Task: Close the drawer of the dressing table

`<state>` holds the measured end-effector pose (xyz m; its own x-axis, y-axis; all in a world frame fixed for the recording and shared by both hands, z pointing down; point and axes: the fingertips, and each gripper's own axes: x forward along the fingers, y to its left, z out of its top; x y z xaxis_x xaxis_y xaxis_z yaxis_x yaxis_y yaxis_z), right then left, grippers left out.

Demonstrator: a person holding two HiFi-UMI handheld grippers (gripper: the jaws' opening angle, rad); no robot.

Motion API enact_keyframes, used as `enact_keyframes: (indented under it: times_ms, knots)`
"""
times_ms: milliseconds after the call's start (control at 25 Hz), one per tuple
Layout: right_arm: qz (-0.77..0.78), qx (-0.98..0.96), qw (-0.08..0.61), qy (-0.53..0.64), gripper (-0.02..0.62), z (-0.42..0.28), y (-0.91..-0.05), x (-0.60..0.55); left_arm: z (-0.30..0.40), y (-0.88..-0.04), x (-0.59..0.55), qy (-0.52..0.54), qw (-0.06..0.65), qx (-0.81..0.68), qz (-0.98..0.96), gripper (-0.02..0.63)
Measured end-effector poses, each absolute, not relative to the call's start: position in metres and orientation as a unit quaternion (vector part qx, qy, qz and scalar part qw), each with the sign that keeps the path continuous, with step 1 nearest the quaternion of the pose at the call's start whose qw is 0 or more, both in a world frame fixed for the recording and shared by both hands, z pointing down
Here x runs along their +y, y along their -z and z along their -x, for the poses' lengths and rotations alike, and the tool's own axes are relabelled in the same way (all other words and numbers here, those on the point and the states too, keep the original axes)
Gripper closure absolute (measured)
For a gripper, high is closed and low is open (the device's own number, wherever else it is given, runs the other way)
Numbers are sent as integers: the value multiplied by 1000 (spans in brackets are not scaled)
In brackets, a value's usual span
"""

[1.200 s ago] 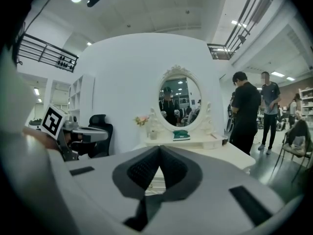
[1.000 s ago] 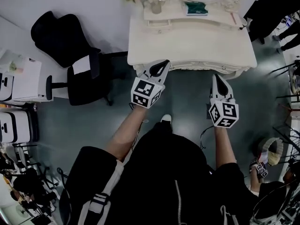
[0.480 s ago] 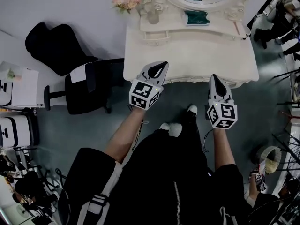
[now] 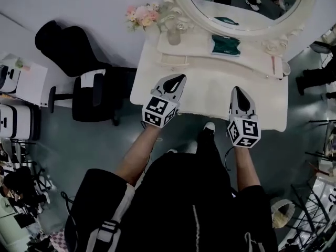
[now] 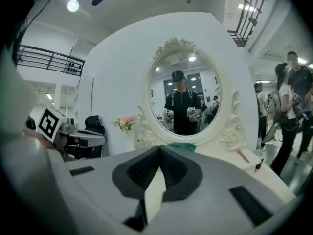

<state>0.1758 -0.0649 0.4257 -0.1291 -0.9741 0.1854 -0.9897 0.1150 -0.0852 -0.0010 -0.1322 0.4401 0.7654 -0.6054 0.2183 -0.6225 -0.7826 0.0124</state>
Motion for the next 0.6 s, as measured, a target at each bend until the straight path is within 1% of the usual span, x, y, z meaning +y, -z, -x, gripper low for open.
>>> enact_keyframes:
  times_ms: [320, 600]
  knots:
    - [-600, -793, 67, -86, 592, -235, -423, -144, -50, -433, -187, -100, 57, -396, -911, 600]
    - [-588, -802, 61, -90, 592, -256, -428, -171, -73, -434, -209, -101, 60, -413, -903, 600]
